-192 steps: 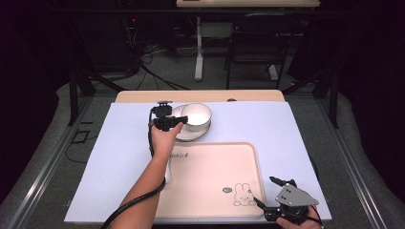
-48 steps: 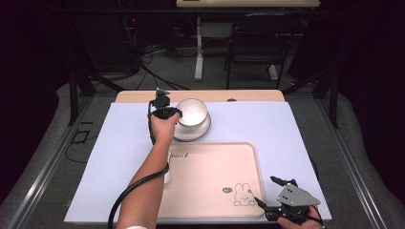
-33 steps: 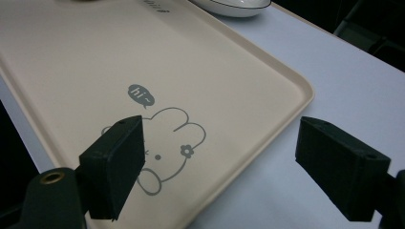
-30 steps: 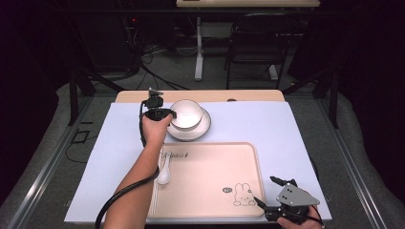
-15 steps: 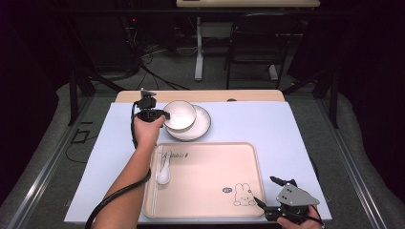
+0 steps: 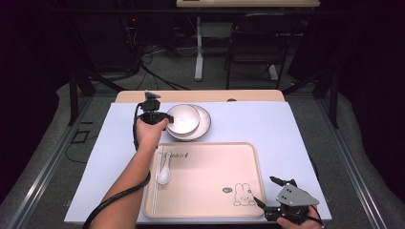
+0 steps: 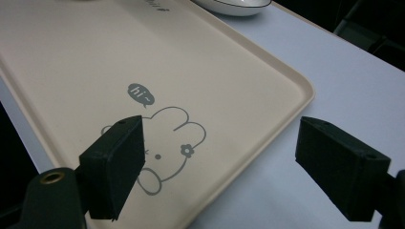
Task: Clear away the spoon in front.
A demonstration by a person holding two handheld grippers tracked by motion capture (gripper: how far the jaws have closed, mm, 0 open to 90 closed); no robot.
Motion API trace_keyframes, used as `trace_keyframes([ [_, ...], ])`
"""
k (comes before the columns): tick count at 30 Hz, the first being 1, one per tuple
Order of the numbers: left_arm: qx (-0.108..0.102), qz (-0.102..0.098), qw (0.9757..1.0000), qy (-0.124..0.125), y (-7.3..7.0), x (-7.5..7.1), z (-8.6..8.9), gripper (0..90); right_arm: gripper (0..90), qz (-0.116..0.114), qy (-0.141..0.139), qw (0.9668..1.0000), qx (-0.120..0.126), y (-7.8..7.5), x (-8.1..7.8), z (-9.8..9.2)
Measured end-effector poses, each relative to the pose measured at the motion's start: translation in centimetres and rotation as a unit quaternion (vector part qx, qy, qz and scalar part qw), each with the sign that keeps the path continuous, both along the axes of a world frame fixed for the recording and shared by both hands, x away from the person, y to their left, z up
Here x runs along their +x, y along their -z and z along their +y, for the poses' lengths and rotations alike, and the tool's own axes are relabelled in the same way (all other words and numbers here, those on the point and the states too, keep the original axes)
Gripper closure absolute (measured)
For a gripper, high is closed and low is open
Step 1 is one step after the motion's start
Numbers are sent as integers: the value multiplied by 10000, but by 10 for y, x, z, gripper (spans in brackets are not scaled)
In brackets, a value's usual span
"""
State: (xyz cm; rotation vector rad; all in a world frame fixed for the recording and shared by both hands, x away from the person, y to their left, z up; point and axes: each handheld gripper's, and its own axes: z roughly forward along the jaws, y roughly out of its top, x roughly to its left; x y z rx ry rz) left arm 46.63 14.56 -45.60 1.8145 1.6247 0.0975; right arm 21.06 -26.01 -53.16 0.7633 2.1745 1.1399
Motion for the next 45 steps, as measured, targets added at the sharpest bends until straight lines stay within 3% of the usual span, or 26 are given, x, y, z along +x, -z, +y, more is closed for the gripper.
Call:
trace_keyframes([
  [23,105,224,9976,654,18,3,-75,817,168,2,-6,10000,-5,0,0,0],
  [45,-15,395,9917,1222,38,-4,-139,817,168,-4,-13,10000,10,0,-1,0],
])
